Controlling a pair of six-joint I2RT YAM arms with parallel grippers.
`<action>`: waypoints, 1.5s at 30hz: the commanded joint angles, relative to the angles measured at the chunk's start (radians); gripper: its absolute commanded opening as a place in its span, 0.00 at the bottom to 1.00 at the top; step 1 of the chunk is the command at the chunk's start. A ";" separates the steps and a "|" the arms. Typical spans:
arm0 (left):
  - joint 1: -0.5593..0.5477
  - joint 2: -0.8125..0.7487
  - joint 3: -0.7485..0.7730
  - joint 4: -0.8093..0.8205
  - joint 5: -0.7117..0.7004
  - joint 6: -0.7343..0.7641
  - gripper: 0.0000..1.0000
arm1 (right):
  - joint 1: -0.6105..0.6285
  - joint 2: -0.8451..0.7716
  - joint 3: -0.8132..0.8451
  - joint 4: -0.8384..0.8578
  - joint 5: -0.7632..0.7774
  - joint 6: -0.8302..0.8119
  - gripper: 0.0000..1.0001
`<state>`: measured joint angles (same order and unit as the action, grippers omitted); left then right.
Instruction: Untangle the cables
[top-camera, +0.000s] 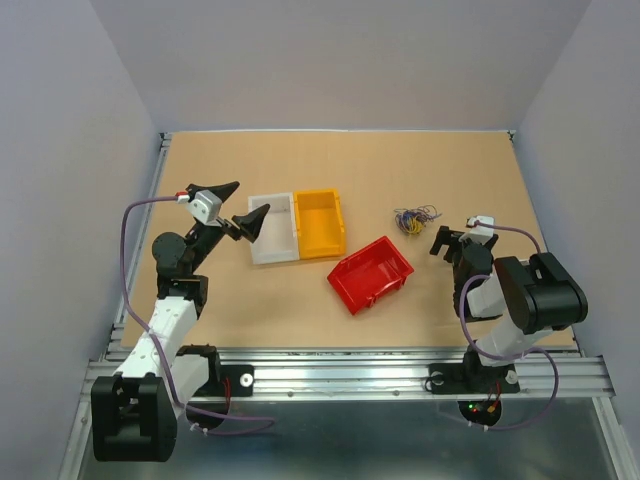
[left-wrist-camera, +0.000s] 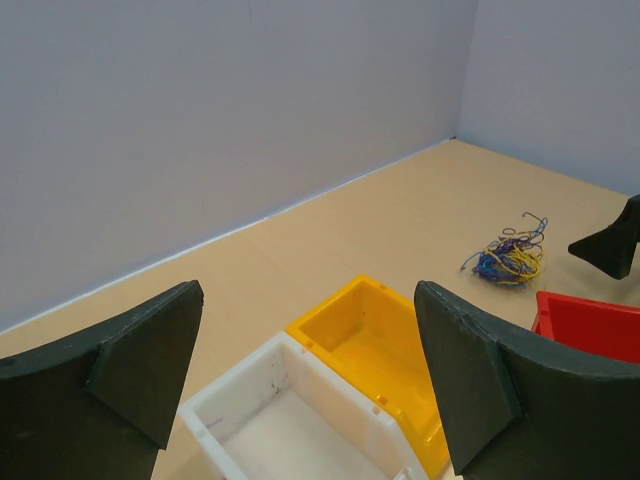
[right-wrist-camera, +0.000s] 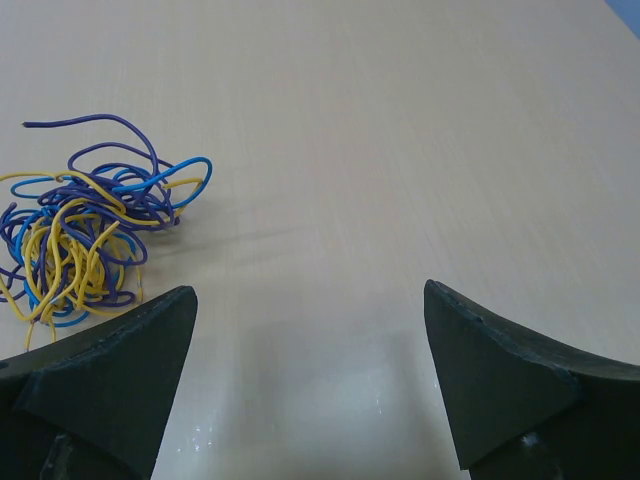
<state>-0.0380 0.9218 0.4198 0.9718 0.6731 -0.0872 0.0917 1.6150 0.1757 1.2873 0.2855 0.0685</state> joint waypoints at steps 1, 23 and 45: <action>-0.005 -0.008 0.030 0.065 0.048 0.000 0.99 | -0.003 0.002 0.024 0.115 0.027 0.005 1.00; -0.181 0.022 0.077 -0.169 0.128 0.325 0.99 | 0.000 -0.230 0.456 -0.919 -0.172 0.496 0.95; -0.220 0.078 0.109 -0.216 0.094 0.365 0.99 | 0.000 -0.116 0.487 -0.789 -0.374 0.504 0.01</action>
<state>-0.2340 0.9855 0.4797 0.7376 0.7776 0.2581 0.0917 1.6100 0.6563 0.4480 -0.0414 0.6056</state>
